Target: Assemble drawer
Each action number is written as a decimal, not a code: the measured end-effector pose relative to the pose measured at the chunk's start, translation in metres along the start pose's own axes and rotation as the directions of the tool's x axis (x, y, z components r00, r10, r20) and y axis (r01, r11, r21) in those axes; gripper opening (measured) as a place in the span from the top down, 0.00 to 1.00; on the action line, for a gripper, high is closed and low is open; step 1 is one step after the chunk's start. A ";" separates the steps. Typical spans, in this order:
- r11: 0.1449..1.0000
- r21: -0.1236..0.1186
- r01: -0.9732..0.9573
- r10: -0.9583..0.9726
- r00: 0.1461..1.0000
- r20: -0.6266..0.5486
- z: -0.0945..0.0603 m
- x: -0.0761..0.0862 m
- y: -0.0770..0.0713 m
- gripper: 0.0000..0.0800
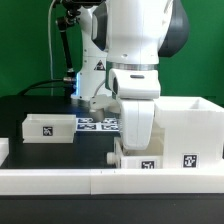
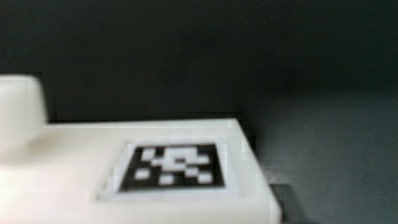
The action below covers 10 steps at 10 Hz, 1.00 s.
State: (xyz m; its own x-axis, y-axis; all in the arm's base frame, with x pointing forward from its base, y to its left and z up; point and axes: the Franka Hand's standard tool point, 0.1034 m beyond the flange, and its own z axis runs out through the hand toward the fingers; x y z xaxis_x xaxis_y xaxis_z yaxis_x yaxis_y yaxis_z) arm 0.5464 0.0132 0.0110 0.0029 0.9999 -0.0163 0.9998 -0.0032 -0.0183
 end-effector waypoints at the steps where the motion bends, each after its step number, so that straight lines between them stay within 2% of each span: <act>1: 1.000 0.000 -0.001 0.001 1.000 0.000 0.000 0.000 0.000 0.67; 2: 1.000 -0.002 -0.022 0.022 1.000 0.000 -0.002 -0.001 0.001 0.67; 3: 0.999 -0.008 -0.054 0.054 0.999 0.001 -0.008 0.000 0.003 0.44; 4: 0.996 -0.007 -0.093 0.093 0.996 0.002 -0.014 0.001 0.003 0.28; 5: 0.996 -0.001 -0.093 0.093 0.996 0.005 -0.021 0.000 0.004 0.28; 6: 0.995 0.010 -0.099 0.098 0.995 0.011 -0.028 -0.003 0.004 0.21; 7: 0.994 0.019 -0.108 0.107 0.994 0.016 -0.035 -0.009 0.006 0.19; 9: 0.997 0.042 -0.069 0.068 0.997 0.025 -0.046 -0.033 0.019 0.19; 10: 0.999 0.040 -0.036 0.035 0.999 0.024 -0.049 -0.044 0.028 0.19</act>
Offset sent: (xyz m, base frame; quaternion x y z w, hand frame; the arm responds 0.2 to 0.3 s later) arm -0.0062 0.0088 0.0266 0.0192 0.0007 0.1042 0.9944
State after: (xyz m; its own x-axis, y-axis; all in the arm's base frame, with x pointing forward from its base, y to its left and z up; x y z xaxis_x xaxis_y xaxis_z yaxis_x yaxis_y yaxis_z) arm 0.5747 -0.0300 0.0598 0.0372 0.9985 -0.0411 0.9975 -0.0396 -0.0580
